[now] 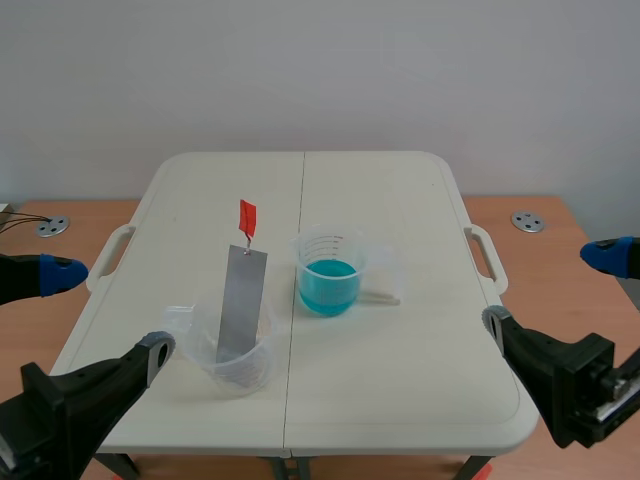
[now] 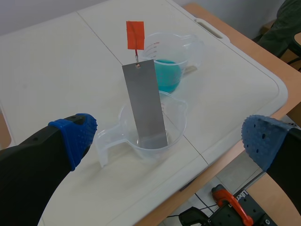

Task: Hold the metal plate by the orange handle, dip it into the blue solution, take it out and point at it, then put the plate back in the beaker on the left.
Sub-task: 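Lift the metal plate out of the left beaker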

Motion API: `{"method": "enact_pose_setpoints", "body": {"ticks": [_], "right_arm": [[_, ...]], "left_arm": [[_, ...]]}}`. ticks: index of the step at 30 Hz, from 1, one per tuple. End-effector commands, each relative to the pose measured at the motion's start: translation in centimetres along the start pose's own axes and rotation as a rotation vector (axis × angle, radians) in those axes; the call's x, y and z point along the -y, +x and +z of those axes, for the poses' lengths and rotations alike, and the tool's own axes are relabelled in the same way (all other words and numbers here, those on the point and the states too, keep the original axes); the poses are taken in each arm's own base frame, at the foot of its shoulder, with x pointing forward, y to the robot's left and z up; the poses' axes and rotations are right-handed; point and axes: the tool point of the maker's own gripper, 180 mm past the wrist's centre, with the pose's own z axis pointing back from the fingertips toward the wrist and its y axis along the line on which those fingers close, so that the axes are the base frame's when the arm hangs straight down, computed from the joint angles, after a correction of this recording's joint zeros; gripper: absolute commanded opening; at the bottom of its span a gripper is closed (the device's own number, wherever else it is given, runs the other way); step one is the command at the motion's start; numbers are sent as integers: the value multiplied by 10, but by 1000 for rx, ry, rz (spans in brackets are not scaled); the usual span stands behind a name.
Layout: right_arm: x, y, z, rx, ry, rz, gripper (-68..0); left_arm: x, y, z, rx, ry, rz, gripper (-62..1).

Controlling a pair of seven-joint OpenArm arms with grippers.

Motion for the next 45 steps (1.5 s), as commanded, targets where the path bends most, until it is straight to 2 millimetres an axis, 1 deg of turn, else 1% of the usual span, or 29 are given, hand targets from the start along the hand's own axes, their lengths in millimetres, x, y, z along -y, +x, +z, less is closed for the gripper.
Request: {"method": "enact_pose_setpoints", "body": {"ticks": [1, 15, 20, 24, 25, 26, 28, 29, 30, 31, 34, 37, 41, 43, 45], "right_arm": [[2, 7, -2, 26, -4, 5, -12], [2, 8, -2, 28, -1, 9, -12], [8, 13, -11, 18, -3, 48, -12], [5, 18, -25, 21, 17, 56, -12], [4, 20, -29, 24, 24, 57, -12], [2, 21, -33, 27, 33, 57, -12], [-1, 24, -42, 43, 50, 55, -12], [-3, 26, -46, 53, 60, 51, -12], [-5, 29, -51, 65, 69, 47, -12], [-7, 30, -55, 72, 79, 47, -12], [-14, 36, -67, 94, 111, 50, -12], [-25, 43, -77, 117, 166, 55, -12], [-42, 51, -88, 150, 231, 36, -12], [-47, 53, -93, 160, 245, 21, -12], [-55, 54, -99, 169, 268, 3, -12]], "left_arm": [[1, 6, 0, 29, 2, 9, 14], [0, 7, -1, 30, 2, 5, 14], [0, 7, -1, 29, 2, 5, 14], [0, 7, -1, 29, 2, 4, 14], [0, 7, -1, 29, 2, 4, -54], [0, 6, -1, 28, 2, 4, -167], [0, 6, -1, 27, 2, 2, -413], [0, 5, -1, 22, 2, -7, -504], [1, 4, -1, 17, 1, -19, -561], [1, 4, -1, 17, 1, -19, -583], [1, 5, -1, 19, 1, -19, -582], [0, 3, -1, 6, 2, -27, -582], [-8, -24, 3, -136, 42, -88, -582], [-9, -39, 8, -207, 61, -93, -582], [-7, -58, 16, -283, 61, -101, -582]]}}
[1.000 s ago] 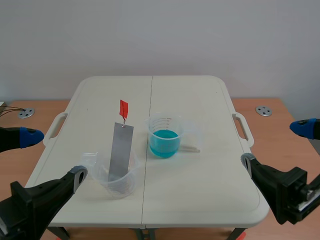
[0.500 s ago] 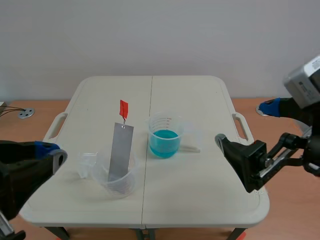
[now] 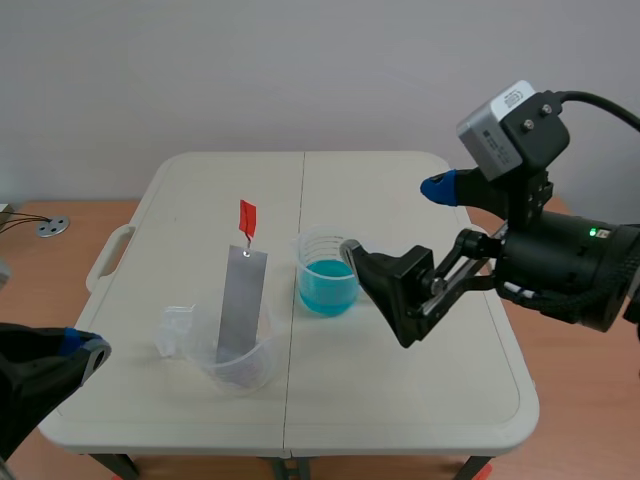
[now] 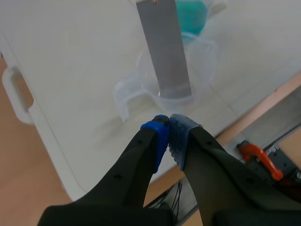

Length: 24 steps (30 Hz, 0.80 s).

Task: Hold the metal plate by the orange handle, dip it into the blue solution, take it out and point at it, then put the plate back in the beaker on the left.
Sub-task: 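Lift the metal plate out of the left beaker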

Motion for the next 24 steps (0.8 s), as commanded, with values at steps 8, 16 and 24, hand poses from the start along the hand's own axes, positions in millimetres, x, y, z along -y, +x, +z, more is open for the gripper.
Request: {"method": "enact_pose_setpoints", "body": {"ticks": [8, 16, 24], "right_arm": [[-13, 6, -32, 62, 66, -59, -12], [-16, 9, -61, 82, 95, -87, -12], [-25, 7, -91, 77, 136, -111, -12]], "left_arm": [[26, -95, 30, -263, -39, 99, -582], [25, -177, 60, -454, -7, 190, -582], [37, -240, 97, -596, -14, 280, -582]]}}
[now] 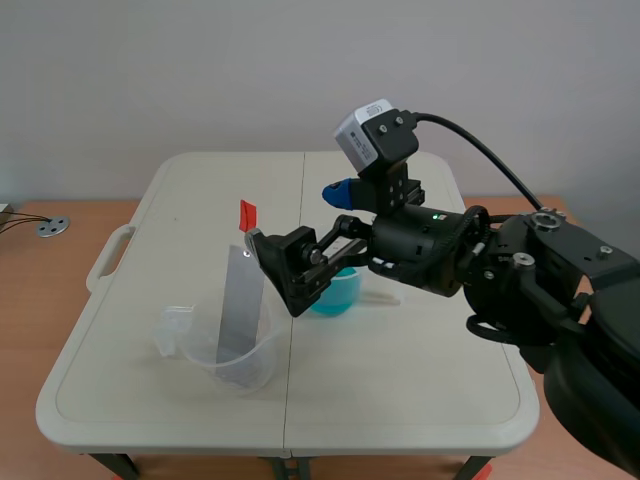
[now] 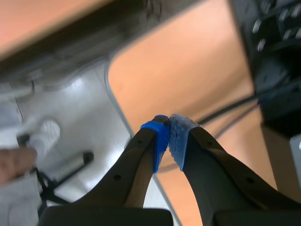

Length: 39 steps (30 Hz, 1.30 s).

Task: Hold the metal plate by the orange handle, dip it into the blue solution, take it out and point at it, then put the plate back in the beaker on the left.
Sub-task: 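Lift the metal plate out of the left beaker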

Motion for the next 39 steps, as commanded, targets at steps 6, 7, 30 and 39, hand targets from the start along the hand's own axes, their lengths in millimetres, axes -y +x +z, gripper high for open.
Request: {"method": "enact_pose_setpoints", "body": {"ticks": [6, 7, 30, 39], "right_arm": [[-3, 14, -26, 37, 36, 0, -12], [-4, 14, -30, 36, 41, -3, -12], [-35, 9, -56, 6, 110, -19, -138], [-35, 6, -56, -9, 111, -25, -207]], "left_arm": [[17, -34, -2, -57, -44, 42, -582], [19, -39, -2, -69, -50, 46, -582], [27, -49, -8, -99, -71, 53, -582], [27, -49, -8, -97, -72, 56, -582]]}}
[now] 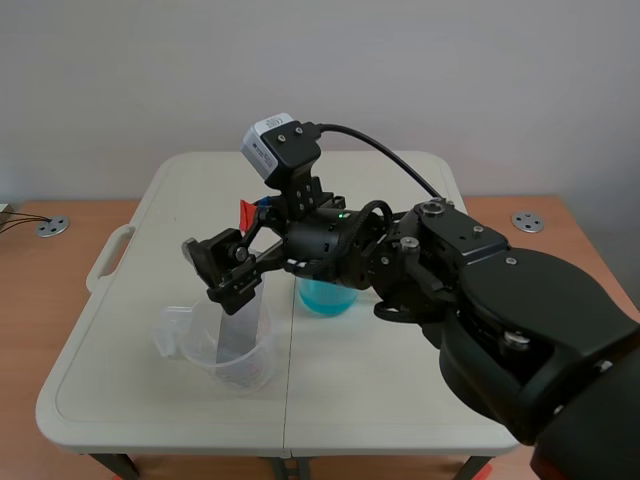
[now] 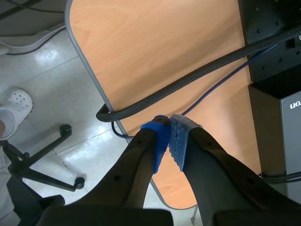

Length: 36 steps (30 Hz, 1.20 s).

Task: Hold the metal plate by the orange handle, dip it into the blue solution, take it out and point at it, then put the plate back in the beaker on the left.
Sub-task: 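Lift the metal plate out of the left beaker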

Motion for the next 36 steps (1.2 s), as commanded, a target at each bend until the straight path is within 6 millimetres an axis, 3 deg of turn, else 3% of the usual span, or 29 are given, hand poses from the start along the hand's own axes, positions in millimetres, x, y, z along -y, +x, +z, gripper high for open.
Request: {"method": "enact_pose_setpoints", "body": {"ticks": [1, 20, 28, 36], "right_arm": [[3, 14, -1, 42, -2, 3, -214], [1, 16, -1, 52, 2, 4, -500], [-24, 12, -4, 42, 107, 18, -665], [-47, 11, -3, 39, 223, 34, -662]], "left_arm": [[3, 0, 1, 6, -7, 7, -582], [4, 0, 1, 5, -10, 7, -582], [4, 0, 1, 5, -10, 7, -582], [4, 0, 1, 5, -10, 7, -582]]}}
